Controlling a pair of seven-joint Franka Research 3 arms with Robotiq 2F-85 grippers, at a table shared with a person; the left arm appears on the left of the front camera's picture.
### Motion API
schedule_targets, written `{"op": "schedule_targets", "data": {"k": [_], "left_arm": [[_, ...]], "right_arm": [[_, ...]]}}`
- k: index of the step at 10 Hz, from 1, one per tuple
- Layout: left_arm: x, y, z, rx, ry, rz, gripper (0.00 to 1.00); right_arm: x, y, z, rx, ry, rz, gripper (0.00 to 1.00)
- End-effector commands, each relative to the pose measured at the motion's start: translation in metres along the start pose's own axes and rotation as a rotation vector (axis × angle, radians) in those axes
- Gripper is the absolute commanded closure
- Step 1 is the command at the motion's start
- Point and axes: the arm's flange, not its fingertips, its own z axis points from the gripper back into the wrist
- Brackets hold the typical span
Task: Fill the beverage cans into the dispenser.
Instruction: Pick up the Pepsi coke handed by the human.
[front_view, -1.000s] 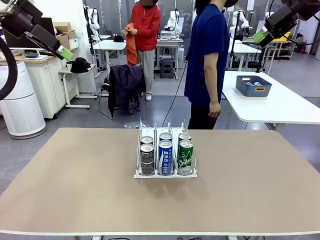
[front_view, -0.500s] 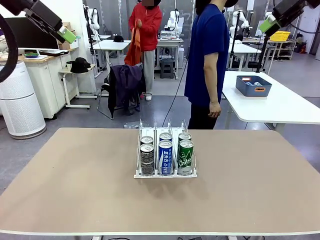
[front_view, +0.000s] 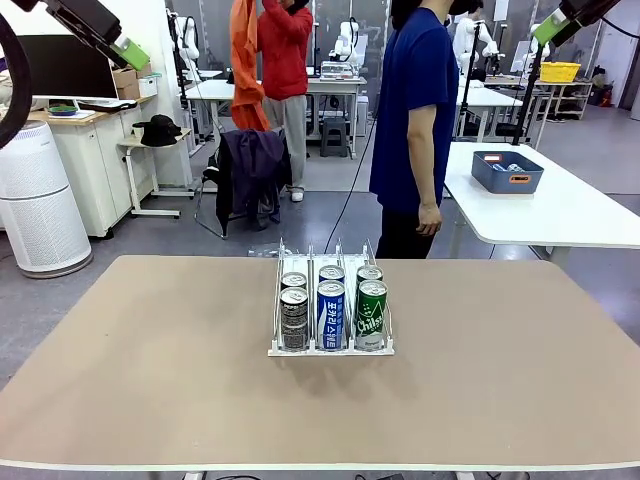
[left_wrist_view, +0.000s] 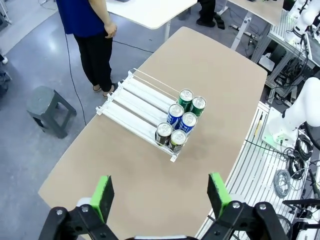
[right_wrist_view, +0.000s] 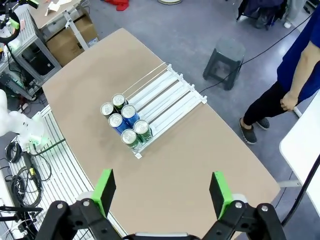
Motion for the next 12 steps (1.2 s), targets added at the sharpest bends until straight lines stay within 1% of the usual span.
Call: {"op": "schedule_targets", "data": {"k": [1, 2, 3, 5, 7, 12], "left_arm": [[-0.0006, 0.0013, -0.0014, -0.008, 0.009, 0.025, 0.0], [-0.0006, 0.0013, -0.0014, -0.008, 0.009, 0.025, 0.0], [-0.0001, 0.0003, 0.0001, 0.001, -0.001, 0.0, 0.0], [0.0009, -0.0018, 0.002, 0.014, -0.049, 0.026, 0.0], [-0.0001, -0.0034, 0.003, 0.028, -0.074, 0.021, 0.0], [0.0009, -0.0024, 0.003, 0.029, -0.086, 0.018, 0.0]], "right_arm": [[0.0007, 0.0019, 0.0014, 0.008, 0.0, 0.002, 0.0], [0.0007, 0.0019, 0.0014, 0.008, 0.0, 0.002, 0.0], [0.0001, -0.0003, -0.0004, 0.0, 0.0, 0.0, 0.0], [-0.0009, -0.001, 0.006, 0.025, -0.04, 0.029, 0.0], [-0.0019, -0.0013, 0.0085, 0.038, -0.059, 0.042, 0.0], [-0.0029, -0.0002, 0.008, 0.034, -0.06, 0.042, 0.0]]}}
